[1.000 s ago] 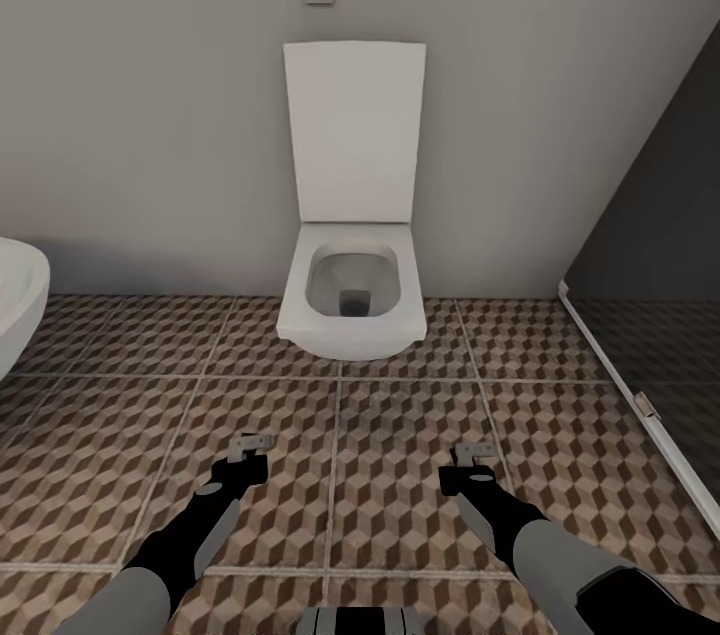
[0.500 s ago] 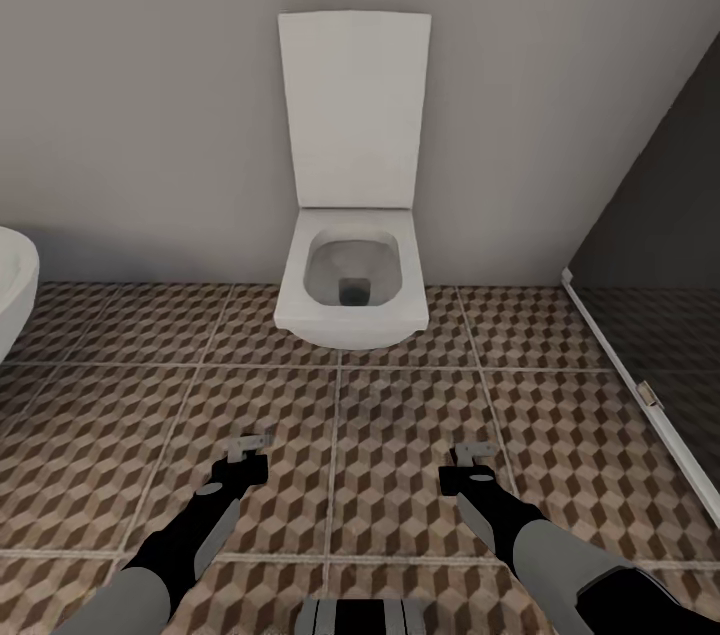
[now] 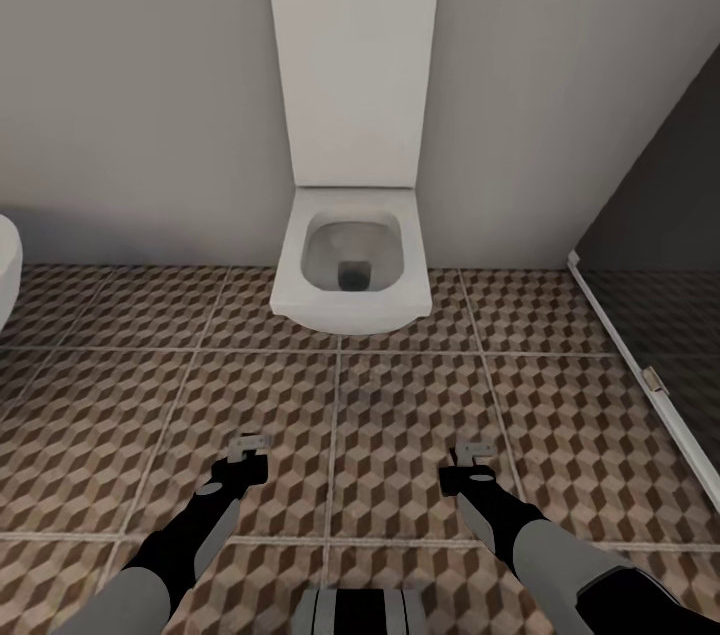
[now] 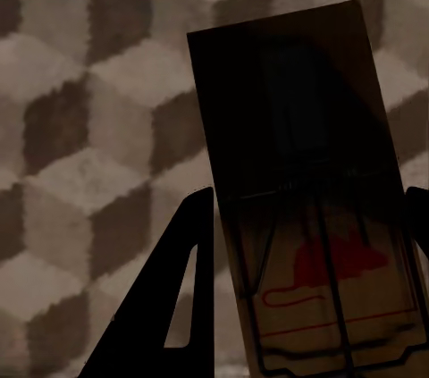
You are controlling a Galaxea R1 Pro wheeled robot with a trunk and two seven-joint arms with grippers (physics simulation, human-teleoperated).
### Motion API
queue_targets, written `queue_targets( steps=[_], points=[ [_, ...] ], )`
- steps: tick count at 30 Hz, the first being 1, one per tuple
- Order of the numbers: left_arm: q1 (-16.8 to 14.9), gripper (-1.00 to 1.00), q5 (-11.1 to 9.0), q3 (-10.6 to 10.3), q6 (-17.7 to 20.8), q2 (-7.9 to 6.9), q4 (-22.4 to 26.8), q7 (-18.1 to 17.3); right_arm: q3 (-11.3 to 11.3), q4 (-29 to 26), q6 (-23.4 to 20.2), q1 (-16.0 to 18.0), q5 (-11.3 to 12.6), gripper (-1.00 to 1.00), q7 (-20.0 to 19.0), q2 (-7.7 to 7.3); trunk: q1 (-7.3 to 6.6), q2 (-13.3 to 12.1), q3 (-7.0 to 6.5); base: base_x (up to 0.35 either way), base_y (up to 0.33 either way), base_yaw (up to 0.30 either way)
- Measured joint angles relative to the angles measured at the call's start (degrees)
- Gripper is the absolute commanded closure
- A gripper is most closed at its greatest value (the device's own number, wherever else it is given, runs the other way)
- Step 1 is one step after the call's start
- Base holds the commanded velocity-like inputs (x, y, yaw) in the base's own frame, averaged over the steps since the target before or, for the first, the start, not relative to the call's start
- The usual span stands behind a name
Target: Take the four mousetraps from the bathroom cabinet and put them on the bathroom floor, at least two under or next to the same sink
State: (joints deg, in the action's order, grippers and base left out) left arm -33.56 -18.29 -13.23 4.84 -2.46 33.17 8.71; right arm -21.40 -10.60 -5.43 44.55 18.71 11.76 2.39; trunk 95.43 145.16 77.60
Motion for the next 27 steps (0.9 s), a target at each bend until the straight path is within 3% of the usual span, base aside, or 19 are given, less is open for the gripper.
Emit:
queue_targets(
  steps=[3,27],
  points=[
    [0.0,1.00,0.0,0.0,0.0,0.00,0.0,0.0,0.0,0.0,0.0,0.0,0.0,1.00,0.0,0.00,0.08,0.0,0.67,0.000,0.000,0.000],
    [0.0,1.00,0.0,-0.1,0.0,-0.16,-0.8,0.6,0.1,0.0,0.1,0.0,0.0,1.00,0.0,0.01,0.07,0.0,0.67,0.000,0.000,0.000]
  ],
)
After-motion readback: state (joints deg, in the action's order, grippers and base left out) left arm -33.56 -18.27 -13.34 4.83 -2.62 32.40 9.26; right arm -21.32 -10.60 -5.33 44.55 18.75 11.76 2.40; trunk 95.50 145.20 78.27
